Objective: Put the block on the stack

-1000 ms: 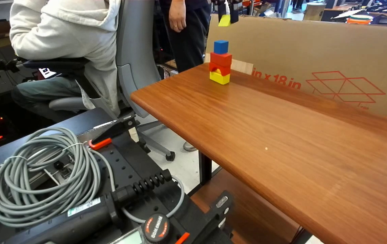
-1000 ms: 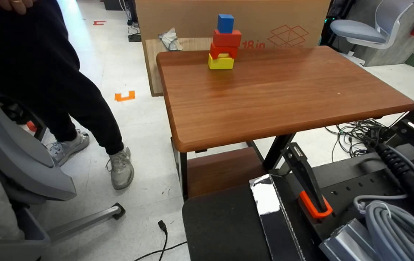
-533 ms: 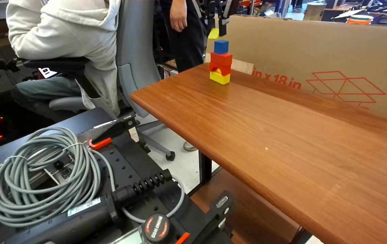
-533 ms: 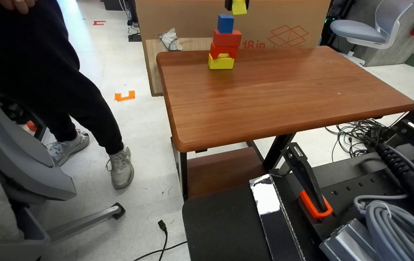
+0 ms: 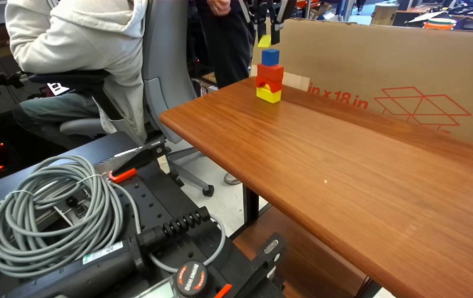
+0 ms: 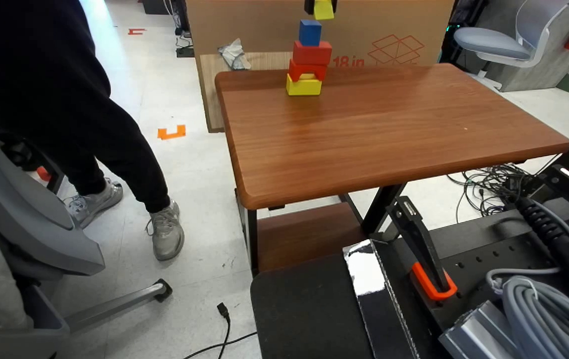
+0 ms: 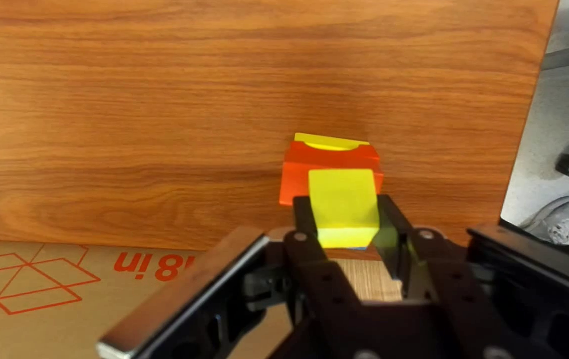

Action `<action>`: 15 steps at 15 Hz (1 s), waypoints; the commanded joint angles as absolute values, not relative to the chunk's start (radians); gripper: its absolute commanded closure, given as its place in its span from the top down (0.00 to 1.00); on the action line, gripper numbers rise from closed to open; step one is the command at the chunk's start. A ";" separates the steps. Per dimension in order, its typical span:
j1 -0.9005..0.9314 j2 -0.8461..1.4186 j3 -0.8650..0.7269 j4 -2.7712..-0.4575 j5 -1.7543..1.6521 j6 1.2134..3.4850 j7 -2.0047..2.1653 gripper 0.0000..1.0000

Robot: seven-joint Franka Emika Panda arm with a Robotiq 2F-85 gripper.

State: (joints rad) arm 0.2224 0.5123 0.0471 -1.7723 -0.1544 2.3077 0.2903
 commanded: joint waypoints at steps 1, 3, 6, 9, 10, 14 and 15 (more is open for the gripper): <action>0.224 0.559 0.046 -1.698 -0.140 2.260 0.270 0.08; 0.224 0.573 0.046 -1.684 -0.141 2.260 0.267 0.08; 0.226 0.594 0.045 -1.661 -0.141 2.257 0.265 0.08; 0.224 0.601 0.047 -1.649 -0.139 2.256 0.256 0.08; 0.223 0.601 0.047 -1.648 -0.138 2.254 0.252 0.26; 0.213 0.587 0.051 -1.654 -0.129 2.249 0.232 0.72; 0.211 0.583 0.051 -1.657 -0.127 2.249 0.228 0.80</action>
